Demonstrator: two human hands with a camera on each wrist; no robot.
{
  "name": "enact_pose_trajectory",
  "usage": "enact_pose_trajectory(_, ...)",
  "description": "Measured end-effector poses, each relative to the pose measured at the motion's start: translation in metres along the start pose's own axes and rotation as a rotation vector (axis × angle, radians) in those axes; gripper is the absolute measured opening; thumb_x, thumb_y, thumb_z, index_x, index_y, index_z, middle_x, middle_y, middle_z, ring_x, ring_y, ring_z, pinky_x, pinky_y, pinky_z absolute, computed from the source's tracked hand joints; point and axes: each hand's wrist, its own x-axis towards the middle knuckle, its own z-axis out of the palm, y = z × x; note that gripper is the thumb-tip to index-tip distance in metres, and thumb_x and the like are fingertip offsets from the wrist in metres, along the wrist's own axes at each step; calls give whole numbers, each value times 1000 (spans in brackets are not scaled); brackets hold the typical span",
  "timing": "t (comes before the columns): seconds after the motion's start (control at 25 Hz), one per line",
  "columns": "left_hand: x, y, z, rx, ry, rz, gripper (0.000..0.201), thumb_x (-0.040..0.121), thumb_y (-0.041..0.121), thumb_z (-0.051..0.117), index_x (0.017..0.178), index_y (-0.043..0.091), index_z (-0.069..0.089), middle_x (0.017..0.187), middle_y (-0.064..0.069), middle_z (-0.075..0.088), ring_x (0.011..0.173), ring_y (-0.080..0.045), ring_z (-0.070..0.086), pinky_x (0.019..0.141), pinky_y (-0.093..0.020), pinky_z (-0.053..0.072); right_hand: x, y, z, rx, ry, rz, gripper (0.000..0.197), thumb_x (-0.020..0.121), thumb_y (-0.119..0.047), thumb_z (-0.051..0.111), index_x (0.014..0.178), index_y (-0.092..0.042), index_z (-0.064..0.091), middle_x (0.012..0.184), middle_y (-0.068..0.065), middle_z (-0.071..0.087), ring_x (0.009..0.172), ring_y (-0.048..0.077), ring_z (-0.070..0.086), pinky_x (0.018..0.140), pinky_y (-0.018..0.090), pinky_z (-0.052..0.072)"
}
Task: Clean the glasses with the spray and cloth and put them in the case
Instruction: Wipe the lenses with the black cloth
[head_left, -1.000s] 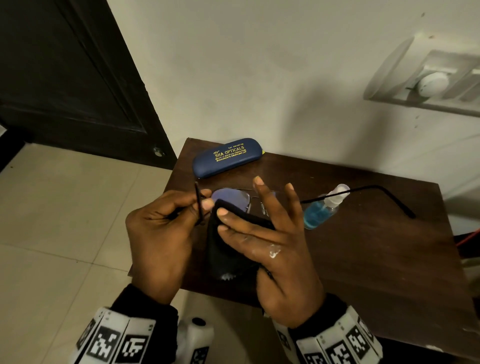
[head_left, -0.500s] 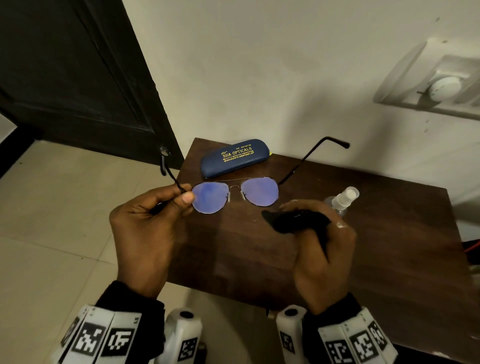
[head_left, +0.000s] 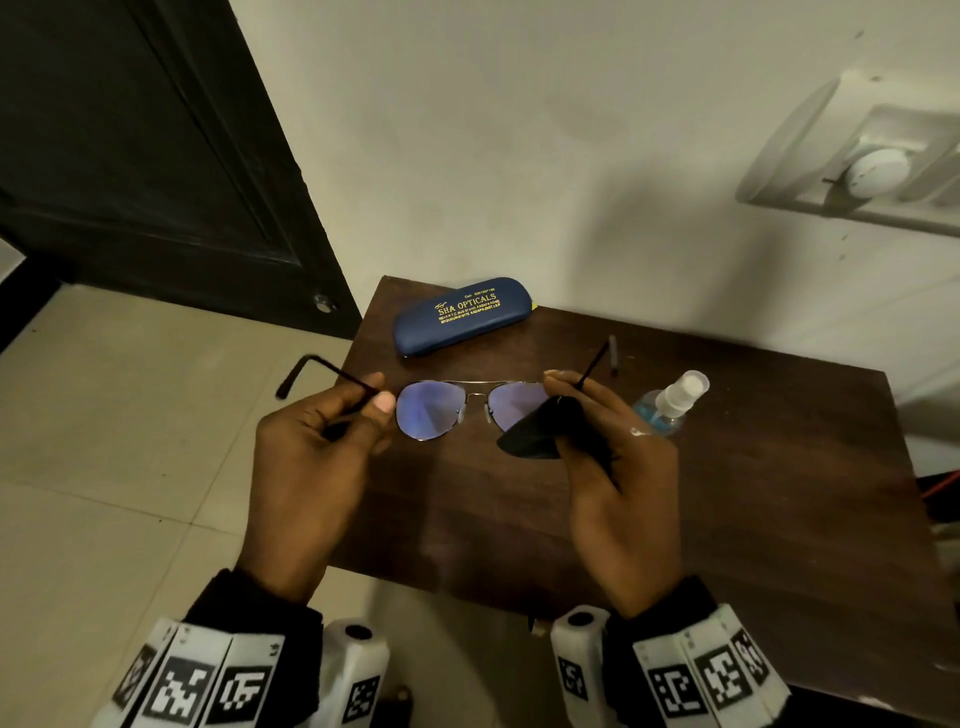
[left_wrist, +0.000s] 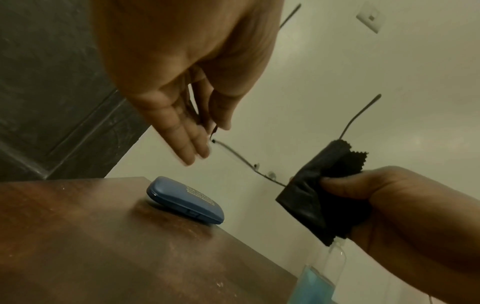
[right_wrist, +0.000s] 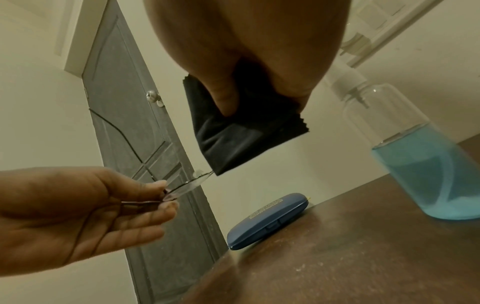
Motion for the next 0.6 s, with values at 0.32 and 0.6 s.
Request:
enact_pose_trajectory(0.32,-32,16,5,458,-38,439,37,89,37,54,62,15,66,57,0,59,51,-22,55,52,-39,47,-2,-2,5,-182,-32,-57,52,76,15,64,120,-13,65,126,-5,61,112,9,60,93,28,53)
enact_pose_trajectory(0.6,-20,13,18,836,-197,533,41,80,32,50,114,18,67,109,-3,66,103,-28,57,89,-42,42,-9,-4,12,-69,-55,-112,49,76,4,51,120,-15,62,124,-7,60,115,1,57,96,26,50)
